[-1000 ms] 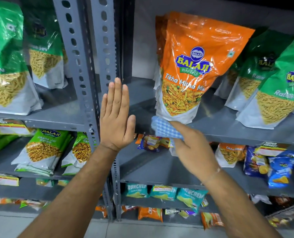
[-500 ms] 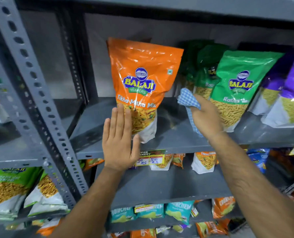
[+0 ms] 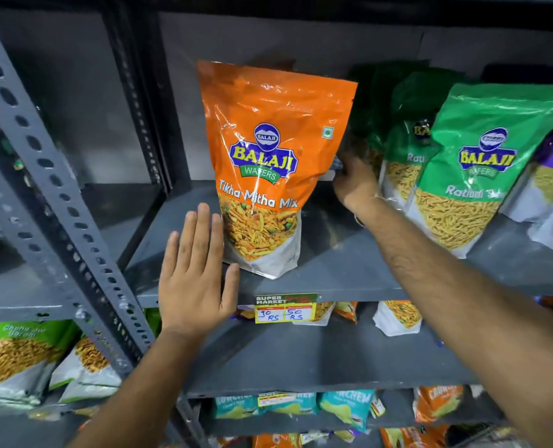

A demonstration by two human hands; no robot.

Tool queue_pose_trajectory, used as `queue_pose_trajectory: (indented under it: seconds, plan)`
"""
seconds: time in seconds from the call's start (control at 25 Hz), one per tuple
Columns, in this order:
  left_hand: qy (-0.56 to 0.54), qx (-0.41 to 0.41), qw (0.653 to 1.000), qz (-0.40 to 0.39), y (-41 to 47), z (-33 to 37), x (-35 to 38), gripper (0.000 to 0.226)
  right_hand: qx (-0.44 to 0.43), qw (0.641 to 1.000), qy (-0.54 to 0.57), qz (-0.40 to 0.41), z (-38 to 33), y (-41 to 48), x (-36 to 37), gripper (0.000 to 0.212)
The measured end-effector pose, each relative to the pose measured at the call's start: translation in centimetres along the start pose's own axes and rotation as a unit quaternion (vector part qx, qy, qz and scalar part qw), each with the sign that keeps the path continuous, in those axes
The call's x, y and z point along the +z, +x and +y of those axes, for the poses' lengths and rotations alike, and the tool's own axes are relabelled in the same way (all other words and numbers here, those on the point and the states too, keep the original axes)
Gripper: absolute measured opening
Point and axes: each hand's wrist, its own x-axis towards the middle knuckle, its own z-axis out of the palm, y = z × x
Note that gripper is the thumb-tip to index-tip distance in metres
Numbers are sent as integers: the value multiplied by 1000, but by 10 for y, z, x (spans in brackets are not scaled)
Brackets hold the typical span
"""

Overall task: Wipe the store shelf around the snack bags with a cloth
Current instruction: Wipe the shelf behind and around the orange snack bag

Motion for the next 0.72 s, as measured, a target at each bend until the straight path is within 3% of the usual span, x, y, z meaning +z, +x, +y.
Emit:
queue_pose_trajectory:
  seconds: [0.12, 0.2, 0.4, 0.48, 0.6, 0.72]
  plan:
    - [13, 14, 1000, -2, 0, 1, -2, 71, -30, 998, -57, 8, 4, 26, 14, 38]
    - [23, 6, 1000, -3, -2, -2, 0, 70, -53, 997, -48, -28, 6, 42, 31, 36]
    - [21, 6, 1000, -11, 1, 4, -2, 71, 17, 962, -133, -240, 41, 53, 74, 47]
    - [23, 3, 1000, -20, 1, 3, -3, 71, 22, 957, -106, -268, 61, 66, 92, 48]
    - [18, -5, 999, -45, 1, 1, -4, 70, 28, 966, 25, -255, 64, 65, 88, 63]
    - [8, -52, 996, -75, 1, 4, -4, 68, 43, 971, 44, -230, 26, 32, 61, 47]
